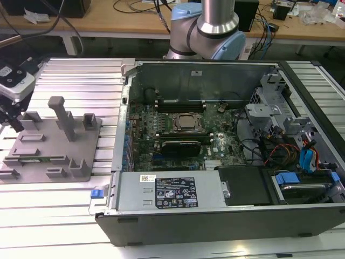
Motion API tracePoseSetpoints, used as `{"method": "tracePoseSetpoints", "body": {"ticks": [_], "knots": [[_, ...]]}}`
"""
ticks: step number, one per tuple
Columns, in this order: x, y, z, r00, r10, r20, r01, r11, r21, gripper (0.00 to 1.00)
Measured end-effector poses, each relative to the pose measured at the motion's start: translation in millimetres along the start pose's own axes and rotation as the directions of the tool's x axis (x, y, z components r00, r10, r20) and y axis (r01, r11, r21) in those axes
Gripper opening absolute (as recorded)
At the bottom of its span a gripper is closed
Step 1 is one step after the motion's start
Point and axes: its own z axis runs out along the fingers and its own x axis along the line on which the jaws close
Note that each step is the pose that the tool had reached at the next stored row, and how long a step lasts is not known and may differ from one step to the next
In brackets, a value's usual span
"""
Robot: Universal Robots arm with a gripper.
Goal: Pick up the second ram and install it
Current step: 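Pick up the second ram and move it above second insertion slot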
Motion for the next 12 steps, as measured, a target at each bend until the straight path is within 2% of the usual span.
{"method": "tracePoseSetpoints", "body": {"ticks": [3, 5, 8, 9, 11, 12], "knots": [[0.0, 0.0, 0.2, 0.998, -0.064, -0.0035, 0.064, 0.998, -0.001, 0.08], [0.0, 0.0, 0.4, 0.9946, -0.104, -0.0058, 0.104, 0.9946, -0.0017, 0.08], [0.0, -0.2, 1.0, 0.9846, -0.174, -0.0115, 0.174, 0.9847, -0.0015, 0.08], [0.0, -0.1, 1.3, 0.9768, -0.214, -0.0148, 0.214, 0.9769, -0.0015, 0.08], [0.0, -0.1, 2.0, 0.9535, -0.3, -0.0222, 0.3, 0.9538, -0.0021, 0.08], [0.1, -0.1, 2.3, 0.9435, -0.33, -0.0247, 0.33, 0.9438, -0.0025, 0.08]]}}
